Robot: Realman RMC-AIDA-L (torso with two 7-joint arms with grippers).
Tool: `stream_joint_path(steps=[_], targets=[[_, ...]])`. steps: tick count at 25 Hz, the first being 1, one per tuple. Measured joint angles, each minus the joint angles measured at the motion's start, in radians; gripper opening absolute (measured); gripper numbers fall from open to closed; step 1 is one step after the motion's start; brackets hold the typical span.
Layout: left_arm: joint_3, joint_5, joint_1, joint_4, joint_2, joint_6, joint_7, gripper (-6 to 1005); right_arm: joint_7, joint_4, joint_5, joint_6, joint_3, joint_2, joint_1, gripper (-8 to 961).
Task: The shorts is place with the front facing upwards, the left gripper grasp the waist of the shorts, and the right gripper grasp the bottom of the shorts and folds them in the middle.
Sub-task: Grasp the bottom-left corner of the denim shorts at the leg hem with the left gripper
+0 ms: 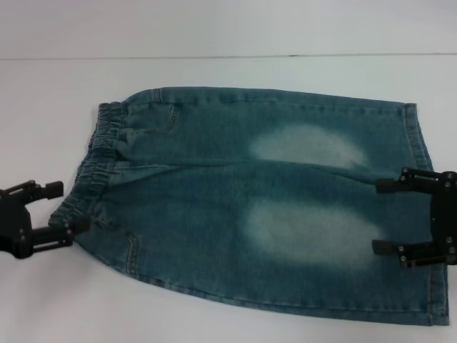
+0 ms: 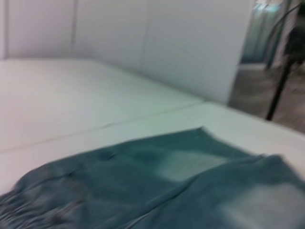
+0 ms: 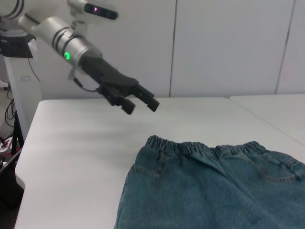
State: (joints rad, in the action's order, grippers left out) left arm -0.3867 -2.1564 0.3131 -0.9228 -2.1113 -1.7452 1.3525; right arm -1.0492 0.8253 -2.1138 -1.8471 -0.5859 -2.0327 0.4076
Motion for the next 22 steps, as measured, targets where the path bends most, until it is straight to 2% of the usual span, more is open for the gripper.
stream_joint_path(steps=[5,11,22], targets=[[-0.051,-0.081,0.047,-0.028,0.003,0.097,0.108,856,0.000,-0.003,-0.001,0.025,-0.017,0.000,0.001,931],[-0.109,-0.144,0.079,-0.029,-0.008,0.219,0.164,855,-0.004,-0.006,-0.001,0.056,-0.045,-0.001,0.002,931],[-0.133,-0.200,0.063,-0.076,-0.013,0.250,0.214,854,-0.001,-0.018,-0.002,0.070,-0.054,-0.003,-0.002,932]])
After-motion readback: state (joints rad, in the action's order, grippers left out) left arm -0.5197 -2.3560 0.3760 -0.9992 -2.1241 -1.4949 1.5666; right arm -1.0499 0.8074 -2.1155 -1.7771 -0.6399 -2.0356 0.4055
